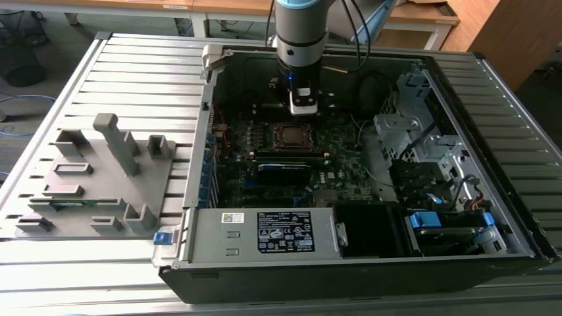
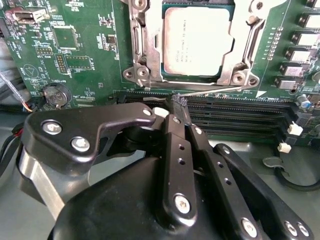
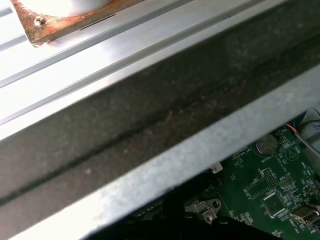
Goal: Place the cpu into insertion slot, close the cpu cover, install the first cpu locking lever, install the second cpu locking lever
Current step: 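Install the first cpu locking lever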
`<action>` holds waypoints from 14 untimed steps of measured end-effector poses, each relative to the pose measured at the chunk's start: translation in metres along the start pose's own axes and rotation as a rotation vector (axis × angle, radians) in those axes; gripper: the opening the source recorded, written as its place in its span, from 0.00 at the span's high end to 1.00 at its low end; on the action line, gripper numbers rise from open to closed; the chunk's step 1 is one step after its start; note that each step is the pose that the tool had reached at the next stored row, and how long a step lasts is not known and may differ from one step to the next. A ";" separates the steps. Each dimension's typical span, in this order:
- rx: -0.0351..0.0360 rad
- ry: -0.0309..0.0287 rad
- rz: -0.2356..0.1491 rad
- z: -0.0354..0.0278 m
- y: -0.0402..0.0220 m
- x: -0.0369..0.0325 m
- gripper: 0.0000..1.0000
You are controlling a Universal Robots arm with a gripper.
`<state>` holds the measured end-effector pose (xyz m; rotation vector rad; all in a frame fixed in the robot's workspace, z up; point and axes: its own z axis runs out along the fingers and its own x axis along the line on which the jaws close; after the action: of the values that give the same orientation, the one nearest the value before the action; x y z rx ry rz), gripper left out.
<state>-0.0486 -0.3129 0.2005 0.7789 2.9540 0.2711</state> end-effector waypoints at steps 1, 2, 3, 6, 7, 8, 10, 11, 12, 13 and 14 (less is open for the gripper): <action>-0.0002 -0.0005 0.000 -0.0001 -0.0002 0.0004 0.89; -0.0006 -0.0011 0.000 0.0000 -0.0004 0.0007 0.89; -0.0012 -0.0018 0.000 0.0000 -0.0006 0.0011 0.89; -0.0029 -0.0021 0.000 0.0001 -0.0007 0.0013 0.89; -0.0037 -0.0019 0.000 0.0001 -0.0008 0.0013 0.89; -0.0045 -0.0020 0.000 0.0002 -0.0008 0.0013 0.89; -0.0061 -0.0016 0.000 0.0003 -0.0009 0.0014 0.89; -0.0065 -0.0015 0.000 0.0003 -0.0008 0.0014 0.89; -0.0066 -0.0014 0.000 0.0003 -0.0008 0.0014 0.89; -0.0066 -0.0013 0.000 0.0003 -0.0008 0.0013 0.89; -0.0068 -0.0013 0.000 0.0004 -0.0008 0.0013 0.89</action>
<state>-0.0501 -0.3129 0.2000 0.7777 2.9503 0.2803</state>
